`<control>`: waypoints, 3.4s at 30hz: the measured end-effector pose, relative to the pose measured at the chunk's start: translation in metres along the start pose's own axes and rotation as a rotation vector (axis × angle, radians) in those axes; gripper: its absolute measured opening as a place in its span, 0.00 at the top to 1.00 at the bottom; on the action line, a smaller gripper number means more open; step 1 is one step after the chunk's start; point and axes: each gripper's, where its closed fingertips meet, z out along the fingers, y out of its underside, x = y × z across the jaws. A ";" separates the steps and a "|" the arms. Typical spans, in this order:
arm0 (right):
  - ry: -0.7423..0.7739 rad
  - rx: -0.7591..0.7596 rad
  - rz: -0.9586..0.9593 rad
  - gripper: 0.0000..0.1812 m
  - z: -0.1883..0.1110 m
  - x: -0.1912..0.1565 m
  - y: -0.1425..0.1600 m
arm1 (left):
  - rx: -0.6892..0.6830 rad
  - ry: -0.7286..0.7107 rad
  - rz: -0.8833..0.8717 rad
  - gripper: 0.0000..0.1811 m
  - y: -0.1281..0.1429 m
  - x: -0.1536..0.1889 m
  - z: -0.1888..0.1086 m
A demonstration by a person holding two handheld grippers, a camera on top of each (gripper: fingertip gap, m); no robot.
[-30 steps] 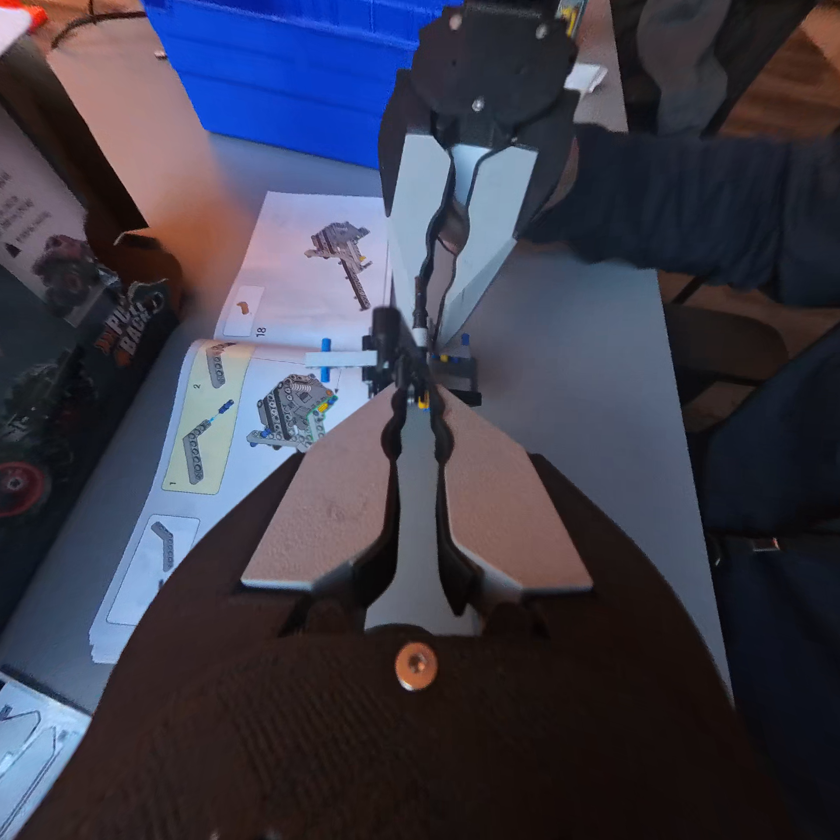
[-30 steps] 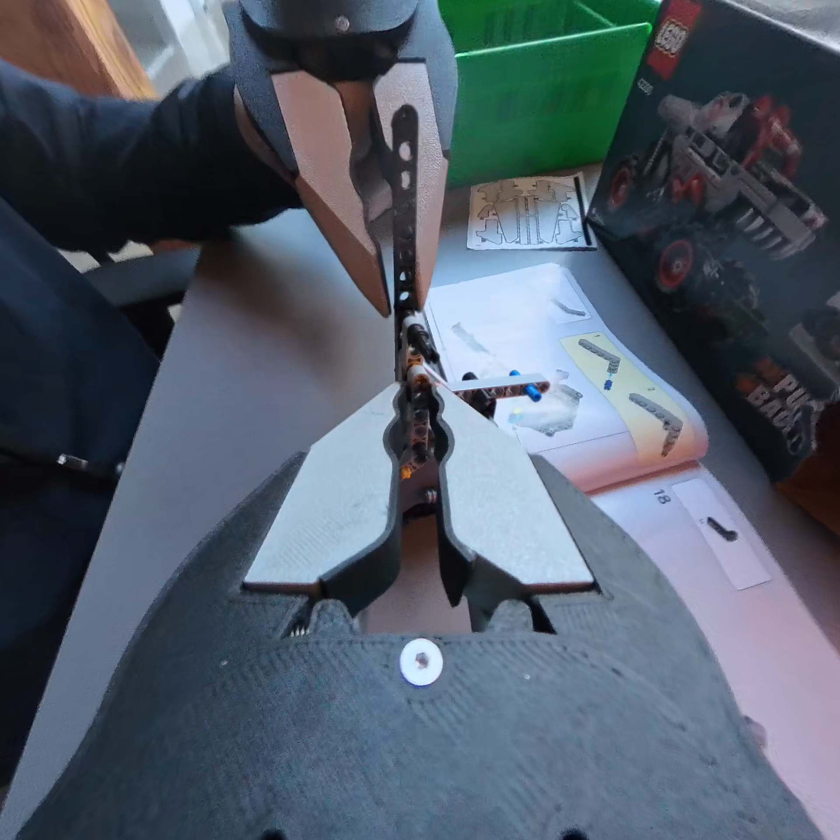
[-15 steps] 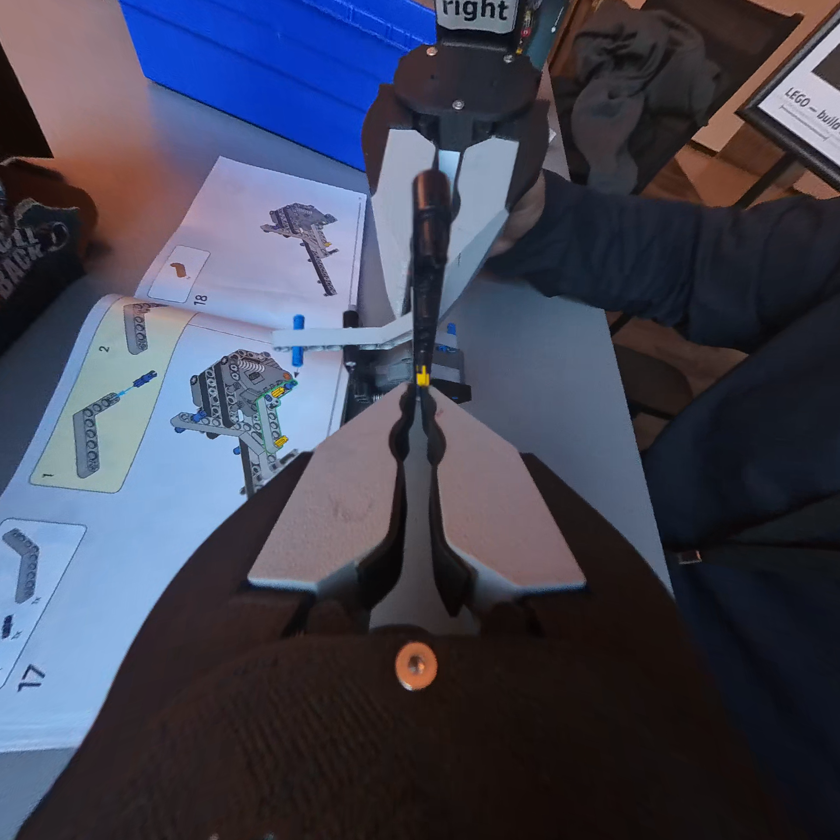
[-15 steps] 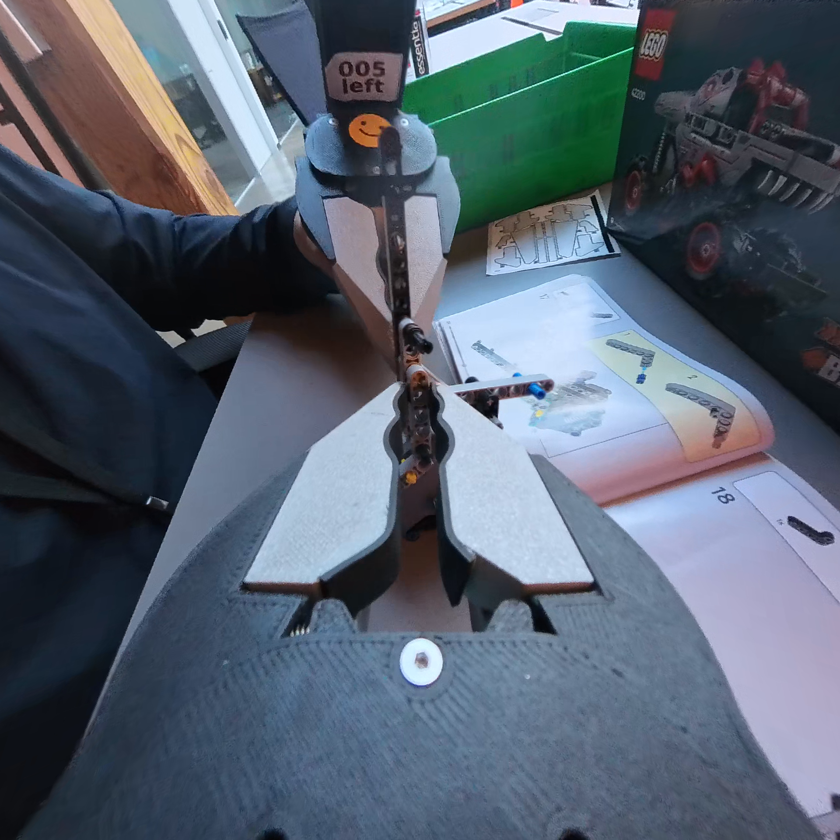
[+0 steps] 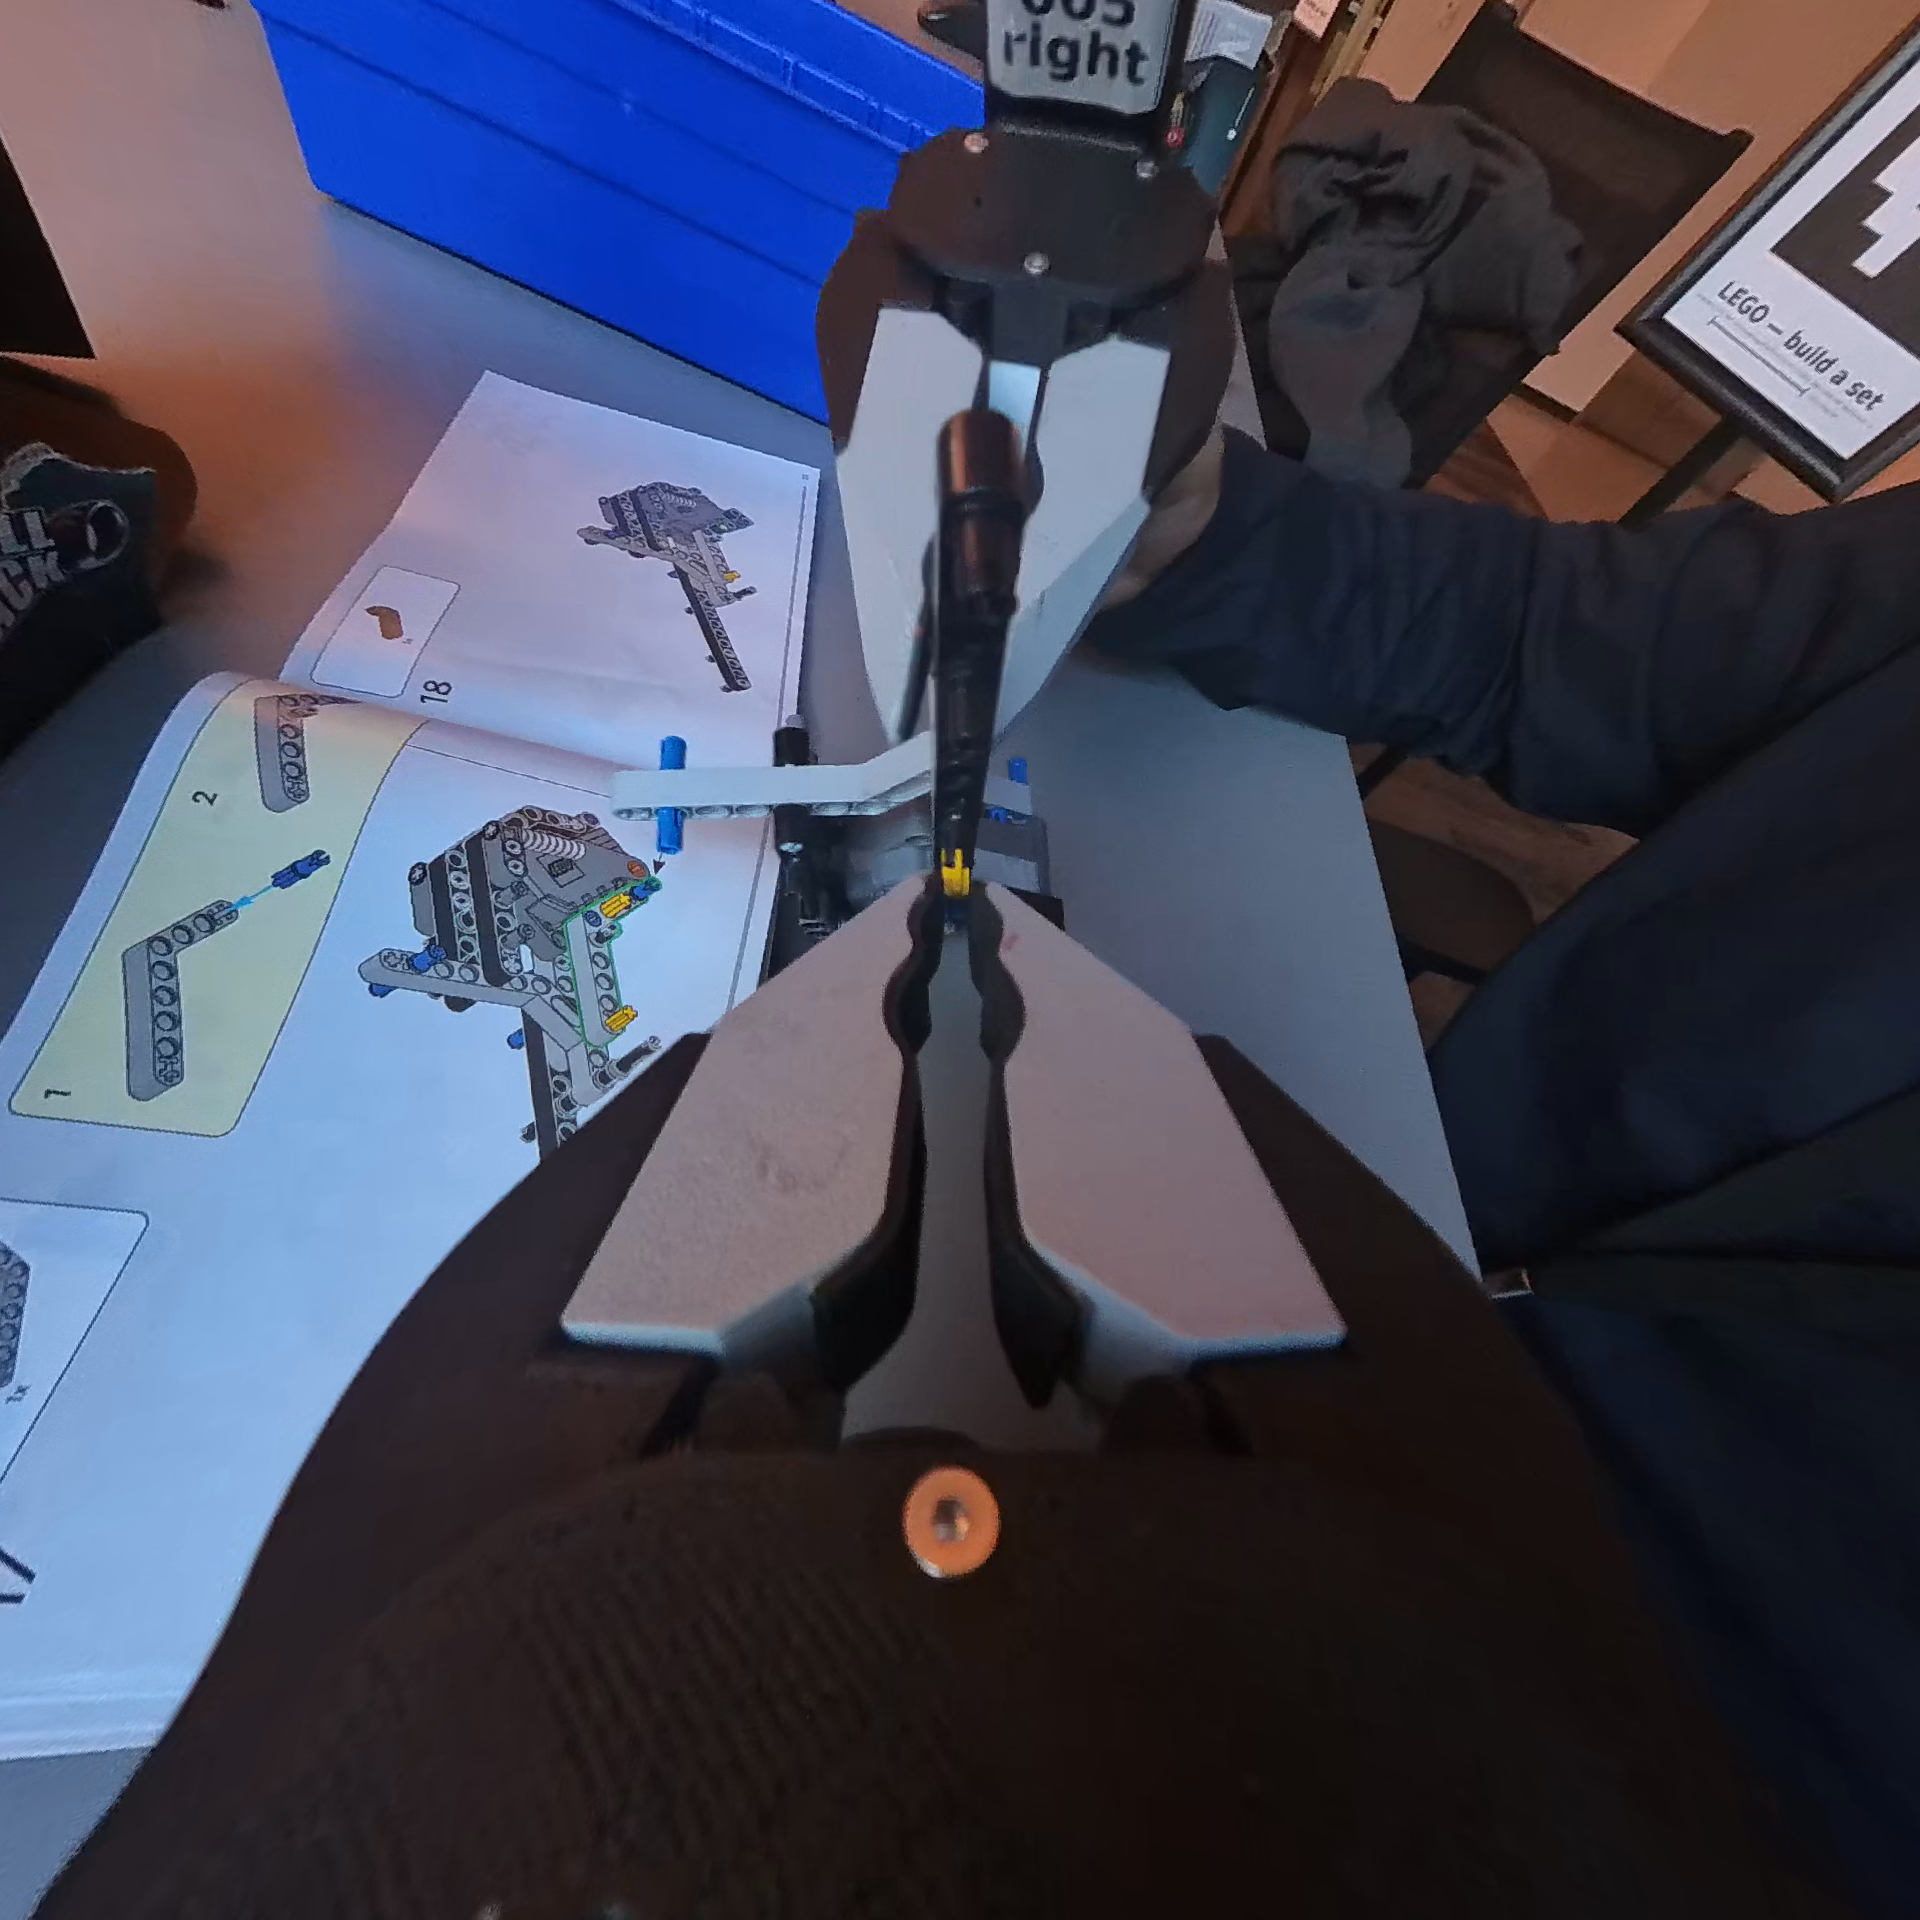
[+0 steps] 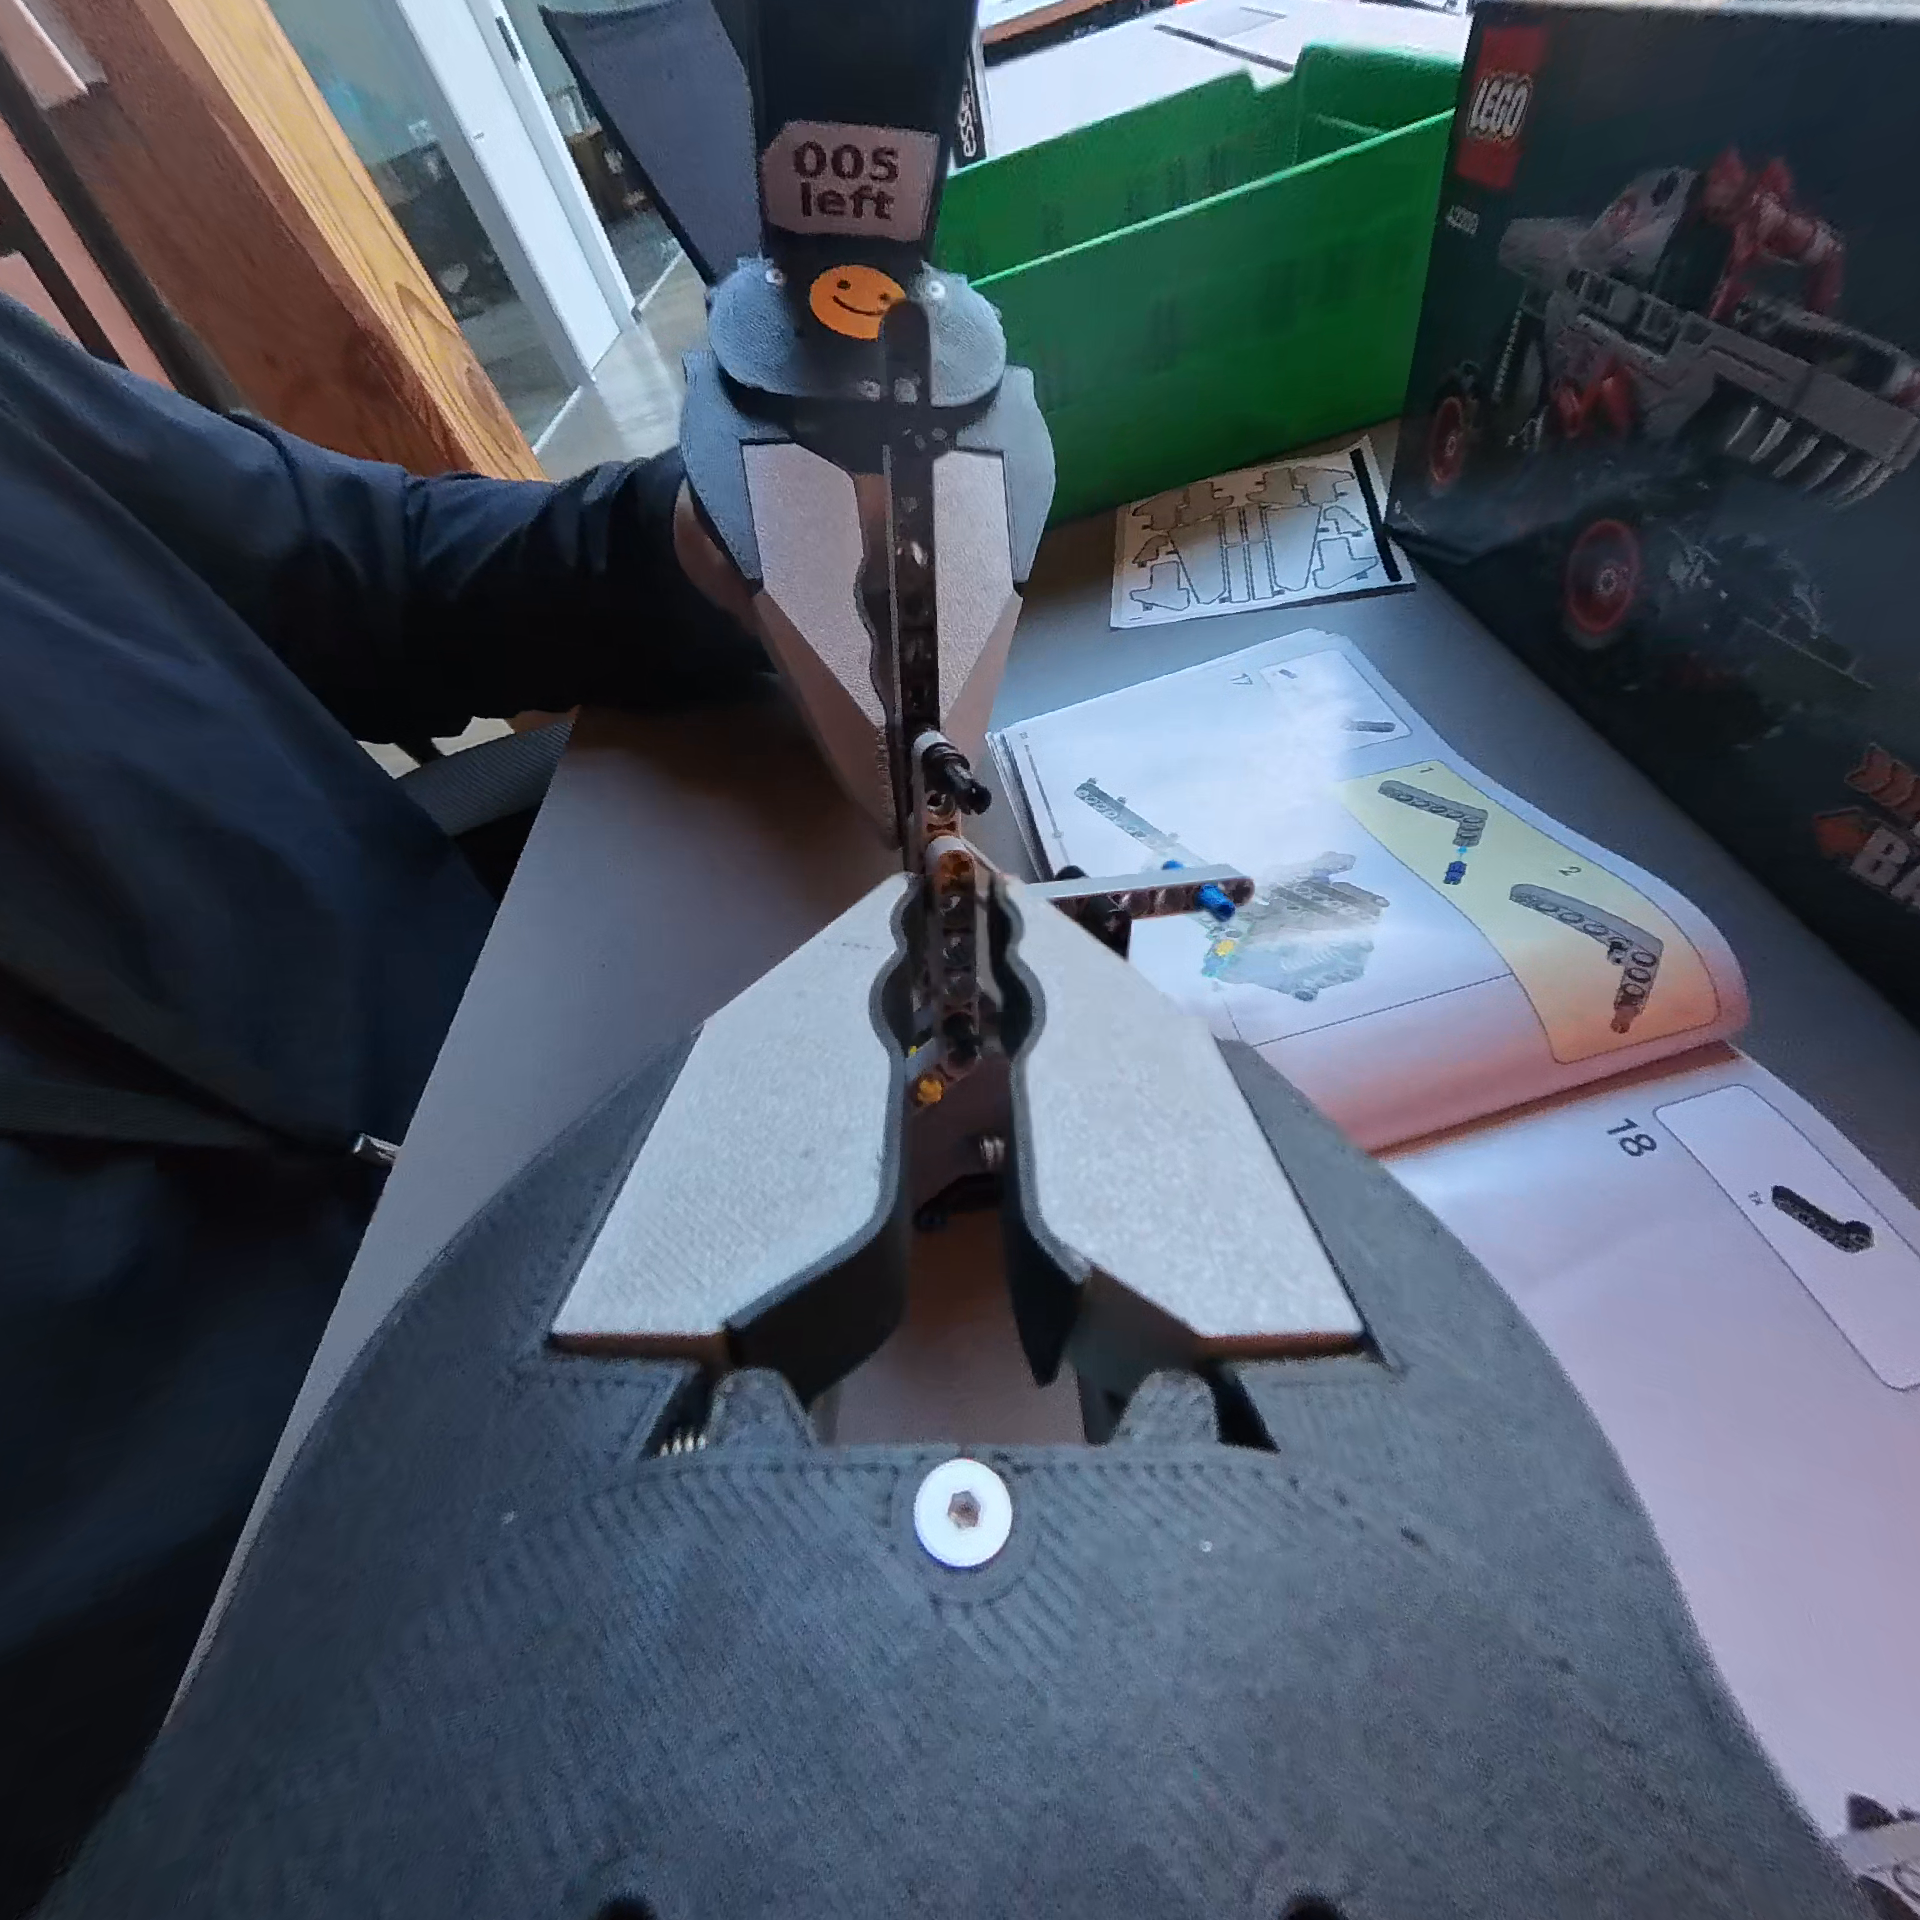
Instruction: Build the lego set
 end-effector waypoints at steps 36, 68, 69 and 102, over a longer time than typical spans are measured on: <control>-0.102 0.045 0.031 0.98 -0.014 -0.007 -0.001 | 0.132 0.078 -0.067 0.98 -0.009 0.004 0.004; -0.087 0.040 -0.003 0.97 -0.013 -0.009 0.002 | 0.183 -0.008 -0.014 0.99 -0.020 0.006 0.001; -0.086 0.038 -0.004 0.97 -0.013 -0.009 0.002 | 0.173 -0.011 -0.009 0.99 -0.019 0.006 0.001; -0.058 0.002 -0.090 0.98 -0.006 -0.012 0.001 | 0.099 -0.031 -0.018 0.99 -0.014 0.008 -0.002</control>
